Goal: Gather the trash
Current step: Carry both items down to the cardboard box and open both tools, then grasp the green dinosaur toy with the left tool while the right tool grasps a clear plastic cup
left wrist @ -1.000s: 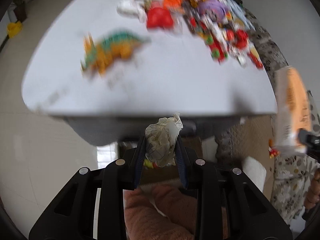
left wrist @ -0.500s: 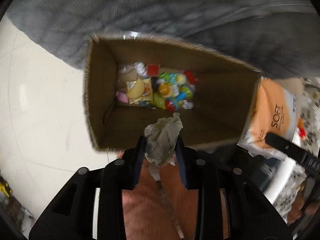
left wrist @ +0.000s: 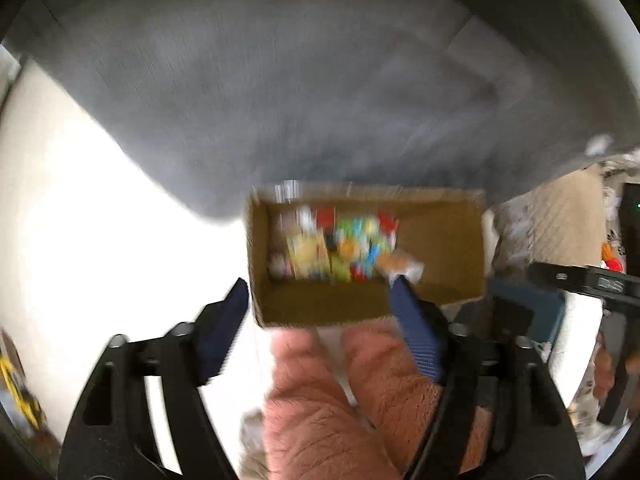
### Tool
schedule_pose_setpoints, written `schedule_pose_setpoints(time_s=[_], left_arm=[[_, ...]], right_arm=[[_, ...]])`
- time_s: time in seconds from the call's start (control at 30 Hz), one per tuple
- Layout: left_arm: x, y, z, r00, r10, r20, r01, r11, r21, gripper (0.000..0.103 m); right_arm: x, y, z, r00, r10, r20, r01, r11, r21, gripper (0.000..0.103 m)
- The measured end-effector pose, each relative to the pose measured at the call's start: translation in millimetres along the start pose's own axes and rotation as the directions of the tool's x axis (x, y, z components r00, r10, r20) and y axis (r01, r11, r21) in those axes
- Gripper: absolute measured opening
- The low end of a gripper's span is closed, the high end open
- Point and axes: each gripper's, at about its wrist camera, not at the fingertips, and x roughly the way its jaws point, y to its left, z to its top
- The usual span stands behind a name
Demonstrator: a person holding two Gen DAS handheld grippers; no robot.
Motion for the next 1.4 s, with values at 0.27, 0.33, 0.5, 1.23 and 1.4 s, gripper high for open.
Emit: schedule_pose_setpoints(time_s=[0.27, 0.33, 0.5, 1.23, 1.4], left_arm=[[-151.8, 25.3, 73.6, 0.893, 0.068, 0.445, -0.143, 0.98, 0.137, 0.091], [-153.6, 35.4, 98.2, 0.886, 0.062, 0.459, -0.148, 0.977, 0.154, 0.091], [-130.3, 44.6, 162.2, 0.912, 0.065, 0.405, -0.158, 0.967, 0.201, 0.09], [-162.7, 70.3, 50.5, 0.919, -0.202, 0.338, 0.233, 0.971, -0.051, 0.041], [-166.9, 90.4, 13.6, 0.919, -0.184, 0.348, 0.243, 0.961, -0.135, 0.041]], right_arm=[[-79.3, 53.6, -21.4, 0.985, 0.151, 0.08, -0.146, 0.987, -0.075, 0.085], [-92.9, 67.8, -23.3, 0.979, 0.18, 0.101, -0.171, 0.981, -0.088, 0.085], [-116.1, 86.3, -29.1, 0.968, 0.206, 0.146, -0.193, 0.976, -0.1, 0.086], [-154.6, 290.4, 131.7, 0.902, 0.096, 0.422, 0.114, 0.888, -0.446, 0.073], [-117.8, 318.5, 186.1, 0.898, -0.085, 0.432, 0.283, 0.862, -0.419, 0.047]])
